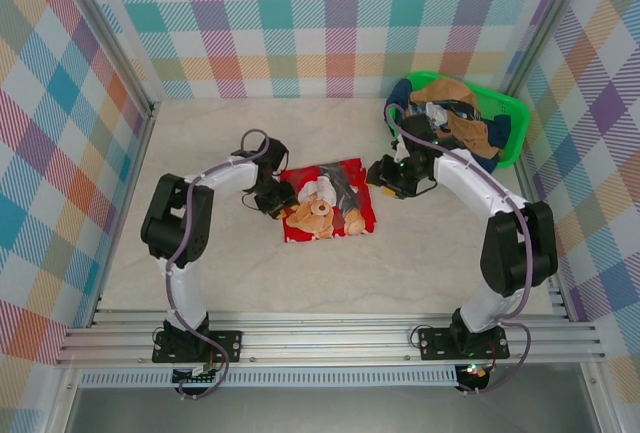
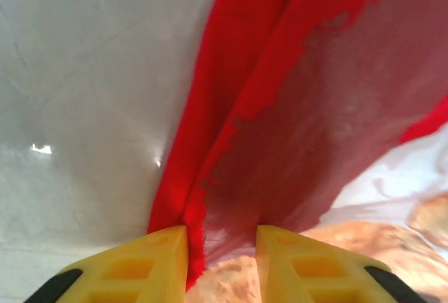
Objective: Fold and stack the t-shirts
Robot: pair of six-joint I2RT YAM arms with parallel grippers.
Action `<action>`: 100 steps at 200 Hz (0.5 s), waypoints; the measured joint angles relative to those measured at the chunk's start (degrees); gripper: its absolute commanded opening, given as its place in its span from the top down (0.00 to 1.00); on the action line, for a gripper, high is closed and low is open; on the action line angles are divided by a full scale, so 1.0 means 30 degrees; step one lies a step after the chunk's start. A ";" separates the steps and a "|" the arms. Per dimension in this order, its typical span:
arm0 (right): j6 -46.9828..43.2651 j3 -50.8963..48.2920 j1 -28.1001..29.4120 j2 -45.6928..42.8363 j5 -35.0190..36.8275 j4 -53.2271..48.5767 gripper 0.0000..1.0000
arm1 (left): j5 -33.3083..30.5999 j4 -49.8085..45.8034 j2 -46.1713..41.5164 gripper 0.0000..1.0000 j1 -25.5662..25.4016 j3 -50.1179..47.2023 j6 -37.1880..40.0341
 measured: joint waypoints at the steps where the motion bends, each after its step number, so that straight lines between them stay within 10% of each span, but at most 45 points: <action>1: 0.0007 0.0000 0.0000 -0.0015 0.0000 0.0007 0.52 | 0.0007 -0.0066 0.0073 0.70 -0.0022 0.0066 0.0015; 100: 0.0583 -0.0015 0.0000 -0.2157 -0.0576 0.0466 0.47 | -0.4867 -0.2965 0.0750 0.54 -0.0984 0.3213 0.1246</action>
